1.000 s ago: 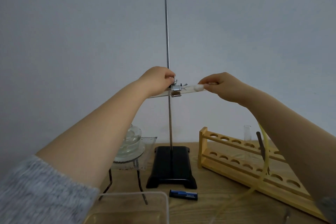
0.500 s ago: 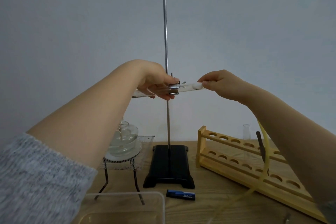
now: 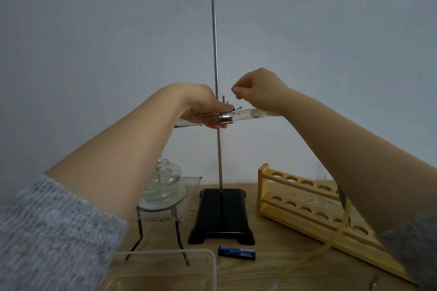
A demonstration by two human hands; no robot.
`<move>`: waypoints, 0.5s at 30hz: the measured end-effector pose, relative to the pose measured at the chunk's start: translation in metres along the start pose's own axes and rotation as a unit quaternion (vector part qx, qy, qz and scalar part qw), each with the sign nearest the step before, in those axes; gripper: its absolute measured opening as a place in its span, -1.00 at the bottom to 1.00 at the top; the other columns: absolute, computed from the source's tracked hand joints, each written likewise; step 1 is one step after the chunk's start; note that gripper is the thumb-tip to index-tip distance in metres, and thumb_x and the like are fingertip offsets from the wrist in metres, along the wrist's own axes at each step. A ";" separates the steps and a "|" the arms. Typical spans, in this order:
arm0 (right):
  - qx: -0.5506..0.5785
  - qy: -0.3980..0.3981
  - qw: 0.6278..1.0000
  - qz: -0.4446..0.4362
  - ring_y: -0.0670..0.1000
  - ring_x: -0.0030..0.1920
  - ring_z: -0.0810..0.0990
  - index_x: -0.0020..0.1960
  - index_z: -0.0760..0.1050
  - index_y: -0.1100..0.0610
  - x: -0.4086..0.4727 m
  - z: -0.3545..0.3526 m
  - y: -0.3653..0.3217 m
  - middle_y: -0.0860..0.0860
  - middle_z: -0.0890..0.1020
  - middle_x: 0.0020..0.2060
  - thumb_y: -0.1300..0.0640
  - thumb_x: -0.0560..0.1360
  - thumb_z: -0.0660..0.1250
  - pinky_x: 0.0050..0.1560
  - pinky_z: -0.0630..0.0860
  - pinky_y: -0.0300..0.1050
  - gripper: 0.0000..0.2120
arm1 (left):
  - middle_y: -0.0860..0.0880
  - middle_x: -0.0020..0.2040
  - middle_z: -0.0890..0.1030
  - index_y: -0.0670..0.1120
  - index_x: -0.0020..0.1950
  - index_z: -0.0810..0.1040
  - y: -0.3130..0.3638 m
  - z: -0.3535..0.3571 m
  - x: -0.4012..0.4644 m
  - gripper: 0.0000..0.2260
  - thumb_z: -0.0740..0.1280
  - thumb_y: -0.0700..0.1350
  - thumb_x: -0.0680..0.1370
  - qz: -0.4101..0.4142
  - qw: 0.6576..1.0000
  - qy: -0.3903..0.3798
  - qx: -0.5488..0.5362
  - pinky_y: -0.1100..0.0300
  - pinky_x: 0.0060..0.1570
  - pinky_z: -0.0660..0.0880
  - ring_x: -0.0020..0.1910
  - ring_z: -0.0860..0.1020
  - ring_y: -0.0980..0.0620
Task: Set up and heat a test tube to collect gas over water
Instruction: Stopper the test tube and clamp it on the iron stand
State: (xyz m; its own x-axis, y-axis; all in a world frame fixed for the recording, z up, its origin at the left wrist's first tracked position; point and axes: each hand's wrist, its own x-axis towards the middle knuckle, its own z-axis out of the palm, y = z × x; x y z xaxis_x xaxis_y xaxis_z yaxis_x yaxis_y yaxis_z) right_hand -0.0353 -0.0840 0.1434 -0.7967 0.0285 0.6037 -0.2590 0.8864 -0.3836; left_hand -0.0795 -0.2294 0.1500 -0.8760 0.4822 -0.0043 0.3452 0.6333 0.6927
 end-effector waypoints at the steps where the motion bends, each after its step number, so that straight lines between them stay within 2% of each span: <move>1: -0.004 -0.020 1.000 0.002 -0.02 -0.08 0.58 0.05 0.64 0.16 0.005 0.002 -0.004 0.05 0.68 -0.07 0.10 0.54 0.28 -0.07 0.43 -0.21 -0.79 | -0.09 -0.09 0.69 -0.23 -0.01 0.59 0.000 0.000 0.000 -0.68 0.29 0.04 0.56 0.001 1.000 0.000 -0.004 0.40 -0.46 0.49 -0.32 0.62 0.10; 5: -0.051 -0.100 0.993 0.029 -0.02 -0.21 0.55 -0.09 0.65 0.26 0.019 0.007 -0.016 0.06 0.62 -0.27 0.01 0.47 0.38 -0.23 0.42 -0.23 -0.71 | -0.10 -0.19 0.67 -0.26 0.01 0.54 -0.001 0.000 -0.001 -0.70 0.34 -0.01 0.54 0.021 0.999 -0.003 -0.049 0.37 -0.42 0.53 -0.40 0.64 0.12; 7: -0.095 -0.119 0.988 0.037 -0.04 -0.25 0.54 -0.14 0.64 0.26 0.024 0.008 -0.020 0.03 0.59 -0.39 0.07 0.45 0.38 -0.29 0.40 -0.28 -0.77 | -0.10 -0.18 0.67 -0.27 0.02 0.54 -0.001 0.000 0.000 -0.69 0.35 0.00 0.52 0.026 0.998 -0.003 -0.053 0.33 -0.29 0.60 -0.36 0.65 0.10; 9: -0.148 -0.122 0.981 0.042 -0.06 -0.34 0.53 -0.28 0.58 0.21 0.031 0.011 -0.022 -0.06 0.54 -0.58 0.12 0.44 0.37 -0.36 0.38 -0.30 -0.81 | -0.13 -0.14 0.68 -0.27 0.01 0.54 -0.002 0.000 0.000 -0.68 0.35 0.00 0.52 0.026 0.998 -0.002 -0.052 0.30 -0.15 0.61 -0.28 0.65 0.06; 11: -0.183 -0.136 0.972 0.056 -0.07 -0.41 0.51 -0.41 0.48 0.17 0.037 0.015 -0.024 -0.08 0.48 -0.70 0.12 0.45 0.35 -0.33 0.42 -0.26 -0.72 | -0.14 -0.12 0.67 -0.28 0.00 0.53 -0.003 0.000 0.000 -0.70 0.34 -0.02 0.53 0.027 0.998 0.002 -0.057 0.28 -0.13 0.60 -0.22 0.65 0.03; 15: -0.164 -0.149 0.972 0.071 -0.03 -0.41 0.53 -0.38 0.46 0.17 0.040 0.020 -0.023 -0.02 0.54 -0.49 0.04 0.46 0.33 -0.33 0.45 -0.22 -0.70 | -0.12 -0.11 0.68 -0.27 0.02 0.53 -0.005 0.000 0.001 -0.68 0.34 0.00 0.53 0.037 0.998 0.003 -0.045 0.23 -0.06 0.61 -0.18 0.65 0.02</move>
State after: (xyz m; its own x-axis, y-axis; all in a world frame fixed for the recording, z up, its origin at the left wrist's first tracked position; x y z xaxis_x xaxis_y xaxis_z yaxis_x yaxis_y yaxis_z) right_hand -0.0723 -0.1127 0.1625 -0.9473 0.0696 0.3127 0.0147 0.9846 -0.1744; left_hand -0.0827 -0.2322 0.1467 -0.8512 0.5221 0.0546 0.3789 0.5391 0.7522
